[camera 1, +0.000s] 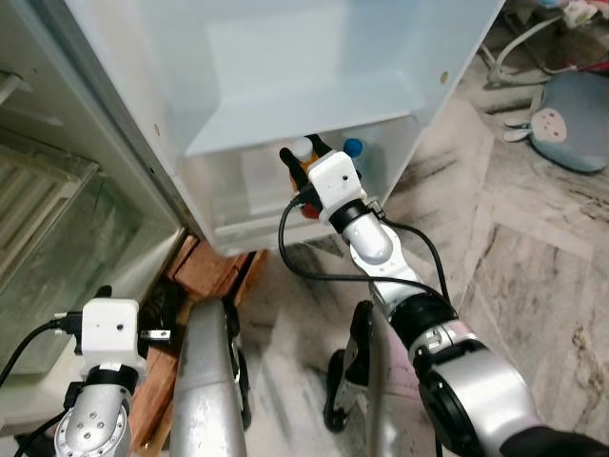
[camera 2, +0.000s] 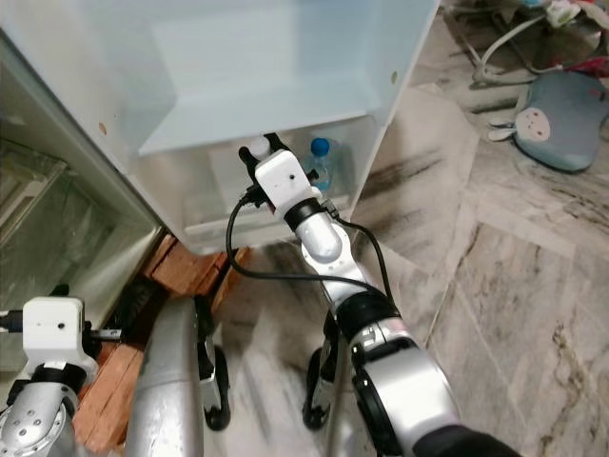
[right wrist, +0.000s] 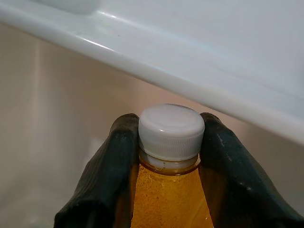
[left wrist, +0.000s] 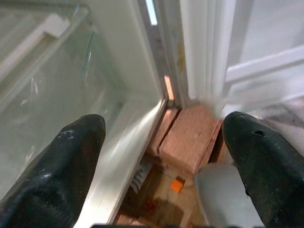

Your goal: Restocking fridge

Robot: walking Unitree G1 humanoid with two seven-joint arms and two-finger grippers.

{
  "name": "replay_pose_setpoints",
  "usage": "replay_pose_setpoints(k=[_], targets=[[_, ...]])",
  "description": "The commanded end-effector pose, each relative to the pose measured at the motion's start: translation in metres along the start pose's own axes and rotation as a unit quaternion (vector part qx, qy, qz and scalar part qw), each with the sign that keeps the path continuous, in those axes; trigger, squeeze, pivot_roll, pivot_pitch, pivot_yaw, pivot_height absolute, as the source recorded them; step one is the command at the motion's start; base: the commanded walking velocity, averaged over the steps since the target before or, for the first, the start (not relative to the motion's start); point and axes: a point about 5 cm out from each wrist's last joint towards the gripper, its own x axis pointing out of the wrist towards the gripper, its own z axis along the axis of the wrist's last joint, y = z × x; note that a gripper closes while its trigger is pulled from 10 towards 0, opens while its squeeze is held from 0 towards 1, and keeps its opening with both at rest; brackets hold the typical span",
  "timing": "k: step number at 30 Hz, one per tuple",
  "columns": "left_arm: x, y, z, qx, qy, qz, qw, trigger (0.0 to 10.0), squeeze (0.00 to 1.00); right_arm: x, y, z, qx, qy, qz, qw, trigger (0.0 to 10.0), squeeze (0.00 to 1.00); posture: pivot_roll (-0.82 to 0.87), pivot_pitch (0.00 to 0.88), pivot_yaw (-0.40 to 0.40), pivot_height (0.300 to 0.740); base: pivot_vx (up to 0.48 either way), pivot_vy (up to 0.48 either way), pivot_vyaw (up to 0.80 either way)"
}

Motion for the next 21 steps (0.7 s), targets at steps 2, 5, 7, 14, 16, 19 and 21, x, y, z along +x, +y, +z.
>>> replay_pose_setpoints(k=[2,5,7,14,16,19,21], targets=[[-0.005,0.000,-0.002,0.004,0.014,-0.001,1.000,10.0,0.00,-0.002,0.002,-0.003,-0.014,-0.001,0.002,1.000,10.0,0.00,0.33,0.369,-0.031,0.557,0.000,0.000,0.00],[-0.007,0.000,-0.001,0.004,0.014,-0.002,1.000,10.0,0.00,-0.002,-0.001,-0.004,-0.023,0.002,-0.005,1.000,10.0,0.00,0.33,0.382,-0.031,0.557,0.000,0.000,0.00],[-0.010,0.000,-0.001,0.005,0.017,-0.003,1.000,10.0,0.00,-0.005,-0.001,-0.012,-0.013,0.025,-0.011,1.000,10.0,0.00,0.34,0.385,-0.032,0.557,0.000,0.000,0.00],[-0.013,-0.001,-0.001,0.006,0.022,-0.005,1.000,10.0,0.00,-0.019,0.005,-0.038,0.052,0.114,-0.036,0.992,10.0,0.00,0.34,0.396,-0.031,0.557,0.000,0.000,0.00],[-0.013,-0.001,0.000,0.007,0.025,-0.008,1.000,10.0,0.00,-0.024,0.004,-0.047,0.059,0.145,-0.055,0.986,10.0,0.00,0.34,0.397,-0.028,0.557,0.000,0.000,0.00],[-0.012,-0.002,0.000,0.008,0.027,-0.010,1.000,10.0,0.00,-0.026,-0.002,-0.052,0.037,0.165,-0.073,0.983,10.0,0.00,0.34,0.395,-0.024,0.557,0.000,0.000,0.00],[-0.011,-0.002,0.000,0.009,0.027,-0.011,1.000,10.0,0.00,-0.026,-0.006,-0.053,0.021,0.175,-0.080,0.981,10.0,0.00,0.34,0.394,-0.023,0.557,0.000,0.000,0.00]])
